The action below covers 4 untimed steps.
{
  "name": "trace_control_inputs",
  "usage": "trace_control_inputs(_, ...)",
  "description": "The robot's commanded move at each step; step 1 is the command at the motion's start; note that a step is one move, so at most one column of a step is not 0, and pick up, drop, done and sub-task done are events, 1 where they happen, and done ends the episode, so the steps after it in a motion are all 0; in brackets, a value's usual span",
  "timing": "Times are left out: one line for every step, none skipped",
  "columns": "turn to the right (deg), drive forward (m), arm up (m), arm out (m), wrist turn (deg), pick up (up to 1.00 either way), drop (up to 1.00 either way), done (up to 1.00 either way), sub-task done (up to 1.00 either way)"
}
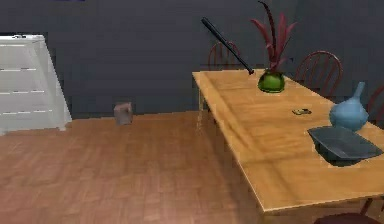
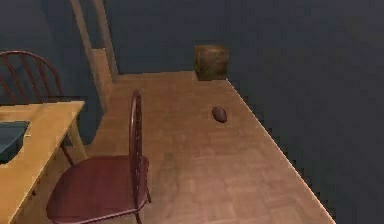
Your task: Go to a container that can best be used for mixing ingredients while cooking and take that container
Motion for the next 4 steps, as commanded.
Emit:
trace_control_inputs(45.0,0.00,0.00,0.00,0.0,0.00,0.00,0.00,0.00)
trace_control_inputs(45.0,0.00,0.00,0.00,0.0,0.00,0.00,0.00,0.00)
trace_control_inputs(9.0,0.00,0.00,0.00,0.0,0.00,0.00,0.00,0.00)
trace_control_inputs(0.0,0.55,0.00,0.00,0.0,0.00,0.00,0.00,0.00)
